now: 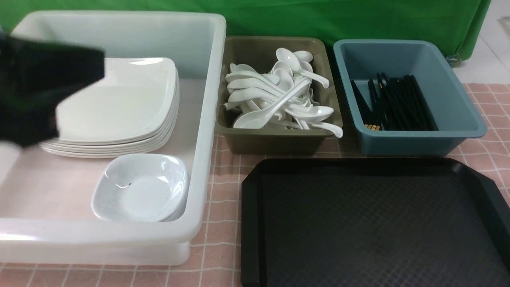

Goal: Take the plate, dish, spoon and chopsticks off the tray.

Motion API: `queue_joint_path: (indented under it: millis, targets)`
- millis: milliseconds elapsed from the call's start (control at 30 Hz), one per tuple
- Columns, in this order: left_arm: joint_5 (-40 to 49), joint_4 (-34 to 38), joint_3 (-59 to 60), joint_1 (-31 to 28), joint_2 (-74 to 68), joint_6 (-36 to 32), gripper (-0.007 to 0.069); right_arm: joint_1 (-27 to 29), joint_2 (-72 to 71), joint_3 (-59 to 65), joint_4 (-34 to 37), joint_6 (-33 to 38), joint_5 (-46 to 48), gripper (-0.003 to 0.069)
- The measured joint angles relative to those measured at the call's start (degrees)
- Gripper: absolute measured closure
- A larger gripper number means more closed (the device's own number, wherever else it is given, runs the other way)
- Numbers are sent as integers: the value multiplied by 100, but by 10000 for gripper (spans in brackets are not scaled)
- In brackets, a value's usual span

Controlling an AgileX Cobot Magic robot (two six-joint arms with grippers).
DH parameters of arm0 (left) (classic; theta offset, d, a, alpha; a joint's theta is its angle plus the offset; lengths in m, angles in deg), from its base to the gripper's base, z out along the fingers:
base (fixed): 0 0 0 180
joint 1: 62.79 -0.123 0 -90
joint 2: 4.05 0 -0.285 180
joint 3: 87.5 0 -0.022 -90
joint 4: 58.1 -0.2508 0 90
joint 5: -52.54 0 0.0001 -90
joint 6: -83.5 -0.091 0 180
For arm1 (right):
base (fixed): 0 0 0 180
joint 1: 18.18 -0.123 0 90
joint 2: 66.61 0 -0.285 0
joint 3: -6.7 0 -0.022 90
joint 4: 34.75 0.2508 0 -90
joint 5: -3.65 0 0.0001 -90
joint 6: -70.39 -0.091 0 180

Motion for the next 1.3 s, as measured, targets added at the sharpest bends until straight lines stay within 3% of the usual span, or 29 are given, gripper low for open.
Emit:
queue_joint_path:
  millis: [167, 267, 400, 600, 867, 1200, 1300]
  targets:
    - [-912, 16, 1364, 0, 1096, 23, 627, 0, -1924, 2972, 6, -25, -2606, 625]
    - [-1335, 31, 2054, 0, 1484, 30, 627, 0, -2625, 4001, 13, 83, -3885, 612]
    - [-1610, 31, 2548, 0, 1761, 30, 627, 0, -2948, 4648, 35, 173, -4673, 541]
    - [-1658, -97, 2610, 0, 1791, 31, 627, 0, -2948, 4691, 42, 143, -4806, 409]
    - [-1697, -819, 2610, 0, 1791, 31, 627, 0, -2948, 4691, 42, 130, -4778, 392]
    - [-1775, -988, 2617, 0, 1791, 38, 625, 0, -2948, 4691, 42, 129, -4773, 392]
    - [-2046, -1249, 2785, -25, 1945, 430, 624, 0, -2948, 4691, 42, 129, -4766, 392]
